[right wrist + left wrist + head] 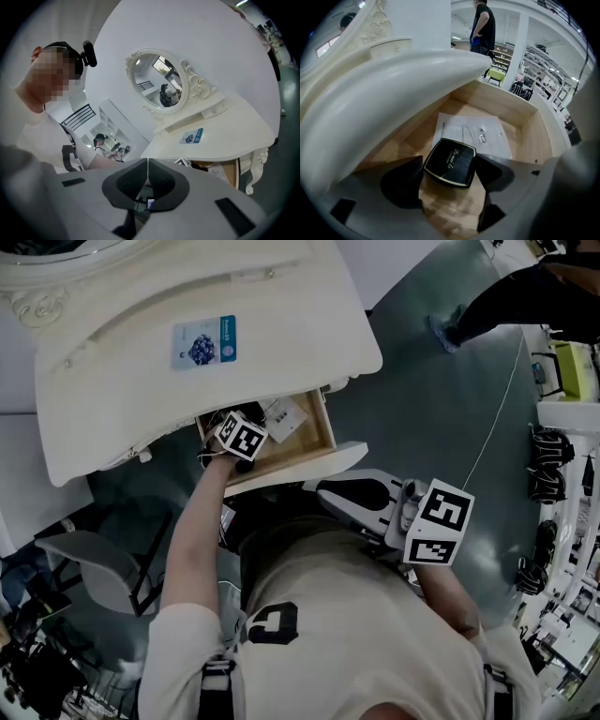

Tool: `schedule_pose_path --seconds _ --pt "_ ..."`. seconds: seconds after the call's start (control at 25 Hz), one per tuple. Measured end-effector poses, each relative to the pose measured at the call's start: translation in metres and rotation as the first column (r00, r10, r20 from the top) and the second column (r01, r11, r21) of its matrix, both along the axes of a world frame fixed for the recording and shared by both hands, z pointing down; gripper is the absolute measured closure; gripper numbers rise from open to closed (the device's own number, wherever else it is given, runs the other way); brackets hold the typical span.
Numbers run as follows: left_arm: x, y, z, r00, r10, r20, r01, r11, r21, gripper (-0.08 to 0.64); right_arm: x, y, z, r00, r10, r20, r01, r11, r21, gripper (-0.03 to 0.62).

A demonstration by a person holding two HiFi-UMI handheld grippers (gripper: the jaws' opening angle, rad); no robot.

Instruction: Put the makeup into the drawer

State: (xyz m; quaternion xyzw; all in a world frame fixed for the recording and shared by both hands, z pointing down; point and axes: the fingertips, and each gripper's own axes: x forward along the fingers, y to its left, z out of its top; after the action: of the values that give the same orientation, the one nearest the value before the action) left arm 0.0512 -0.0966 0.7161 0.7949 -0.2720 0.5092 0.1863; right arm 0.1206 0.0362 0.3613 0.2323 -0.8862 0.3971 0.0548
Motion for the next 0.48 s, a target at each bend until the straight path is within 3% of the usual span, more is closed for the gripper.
schedule_pose_path --seconds 0.32,0.48 --pt "0.000 -0.011 0.006 0.999 -0.040 -0.002 0.040 0.999 0.013 0.193 0.004 0.001 0.002 0.999 0.009 -0.039 -0.009 1.000 0.007 0.563" --pt "-0.004 -0.011 0.010 0.996 -0.087 0.002 0.087 0.996 -0.023 0.193 0.000 0.002 0.001 0.999 -0.006 -0.044 0.007 1.000 0.017 0.563"
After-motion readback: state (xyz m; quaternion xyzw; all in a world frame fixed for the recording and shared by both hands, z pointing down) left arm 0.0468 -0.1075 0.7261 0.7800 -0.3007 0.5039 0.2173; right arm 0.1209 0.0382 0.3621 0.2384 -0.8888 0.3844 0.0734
